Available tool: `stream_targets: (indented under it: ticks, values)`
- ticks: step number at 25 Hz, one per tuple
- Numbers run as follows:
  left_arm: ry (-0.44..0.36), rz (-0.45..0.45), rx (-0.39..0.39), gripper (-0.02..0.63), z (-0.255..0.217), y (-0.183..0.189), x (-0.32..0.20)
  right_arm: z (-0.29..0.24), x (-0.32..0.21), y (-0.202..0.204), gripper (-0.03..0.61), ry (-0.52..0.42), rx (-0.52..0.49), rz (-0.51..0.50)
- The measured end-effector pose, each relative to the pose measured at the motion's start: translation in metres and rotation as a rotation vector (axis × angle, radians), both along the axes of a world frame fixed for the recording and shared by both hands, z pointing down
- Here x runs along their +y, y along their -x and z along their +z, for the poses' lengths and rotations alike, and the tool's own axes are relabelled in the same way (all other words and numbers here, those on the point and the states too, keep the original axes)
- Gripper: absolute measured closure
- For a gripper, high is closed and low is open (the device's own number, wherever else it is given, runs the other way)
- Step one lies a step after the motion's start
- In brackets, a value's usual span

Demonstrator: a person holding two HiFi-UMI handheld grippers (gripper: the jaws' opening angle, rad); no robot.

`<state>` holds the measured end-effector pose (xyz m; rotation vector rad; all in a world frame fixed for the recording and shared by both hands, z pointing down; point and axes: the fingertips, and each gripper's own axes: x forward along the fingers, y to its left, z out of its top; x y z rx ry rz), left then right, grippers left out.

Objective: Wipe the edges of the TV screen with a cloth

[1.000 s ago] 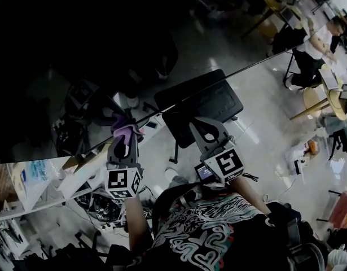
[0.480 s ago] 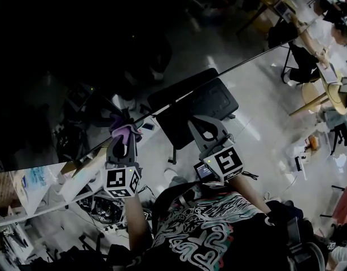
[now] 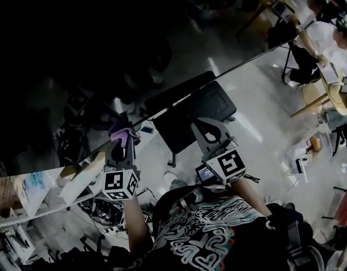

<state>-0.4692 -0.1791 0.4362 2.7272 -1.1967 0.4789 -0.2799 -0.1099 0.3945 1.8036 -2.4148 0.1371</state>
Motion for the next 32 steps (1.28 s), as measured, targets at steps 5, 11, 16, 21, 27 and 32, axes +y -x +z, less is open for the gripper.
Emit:
stream_targets:
  ticks: [5,11,16,21,27,32]
  values:
    - [0.006,-0.006,-0.007,0.544,0.0,-0.023,0.0,0.001,0.004,-0.027,0.545,0.006,-0.009,0.001]
    - [0.002,-0.008,-0.005,0.545,0.001,-0.032,-0.003,0.002,0.005,-0.04,0.545,-0.001,-0.01,0.007]
    - [0.008,-0.006,-0.004,0.545,0.003,-0.055,-0.007,0.004,0.005,-0.065,0.545,-0.001,-0.018,0.016]
    - [0.001,-0.01,0.013,0.545,0.0,-0.072,-0.007,0.003,0.01,-0.082,0.545,-0.003,-0.025,0.026]
    - [-0.001,0.014,0.016,0.543,0.001,-0.096,-0.008,0.005,0.018,-0.105,0.545,-0.004,-0.023,0.056]
    - [0.003,0.034,0.023,0.544,0.002,-0.118,-0.007,0.006,0.022,-0.126,0.545,-0.004,-0.018,0.079]
